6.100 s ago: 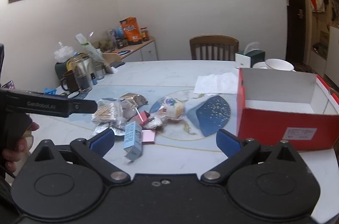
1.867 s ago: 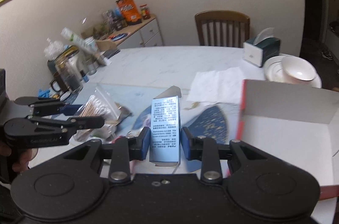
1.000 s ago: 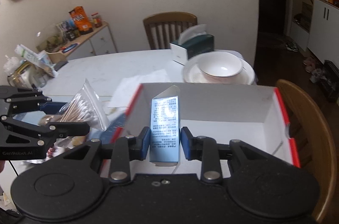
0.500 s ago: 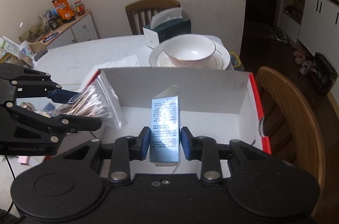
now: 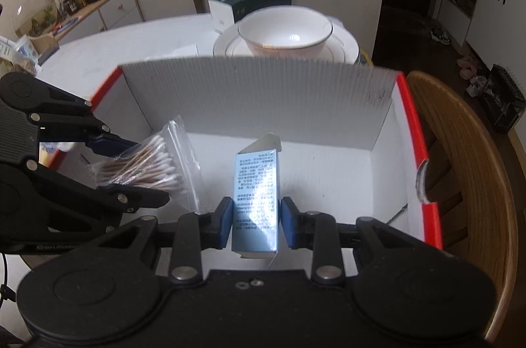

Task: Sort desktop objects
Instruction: 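Carry the swab bag and blue box with both grippers into the red box, then open the left gripper releasing the swab bag while the right releases the blue box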

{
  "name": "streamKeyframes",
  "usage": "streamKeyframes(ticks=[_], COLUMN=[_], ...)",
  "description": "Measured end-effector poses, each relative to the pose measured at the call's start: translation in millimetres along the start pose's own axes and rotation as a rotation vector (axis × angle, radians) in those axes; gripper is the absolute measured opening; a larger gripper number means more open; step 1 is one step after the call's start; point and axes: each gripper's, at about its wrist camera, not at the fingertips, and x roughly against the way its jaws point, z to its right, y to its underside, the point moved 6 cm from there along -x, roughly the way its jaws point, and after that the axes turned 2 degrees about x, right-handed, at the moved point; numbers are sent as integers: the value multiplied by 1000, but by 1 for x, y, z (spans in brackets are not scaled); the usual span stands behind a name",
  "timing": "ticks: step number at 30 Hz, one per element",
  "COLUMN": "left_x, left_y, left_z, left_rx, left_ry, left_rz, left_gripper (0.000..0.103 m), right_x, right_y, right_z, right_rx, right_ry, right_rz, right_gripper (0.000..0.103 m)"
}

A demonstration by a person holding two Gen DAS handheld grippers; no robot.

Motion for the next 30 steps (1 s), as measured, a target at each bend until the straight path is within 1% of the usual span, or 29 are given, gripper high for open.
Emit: streamKeyframes(ticks=[6, 12, 22, 30], left_x=[-17, -25, -29, -29], left_y=[4, 7, 10, 11], left_z=[7, 9, 12, 15], left_rx=[-26, -55, -73, -88], left_ry=[18, 8, -16, -22], left_rz=[-83, -126, -144, -159], left_gripper=[38, 39, 39, 41], right_x=[-15, -19, -26, -30], right_y=[7, 11, 8, 7], right_z=[2, 3, 2, 3], right_rx=[-8, -10, -3, -2], right_ry=[13, 16, 31, 40], right_rz=[-69, -94, -121, -141], right_gripper=[30, 30, 31, 35])
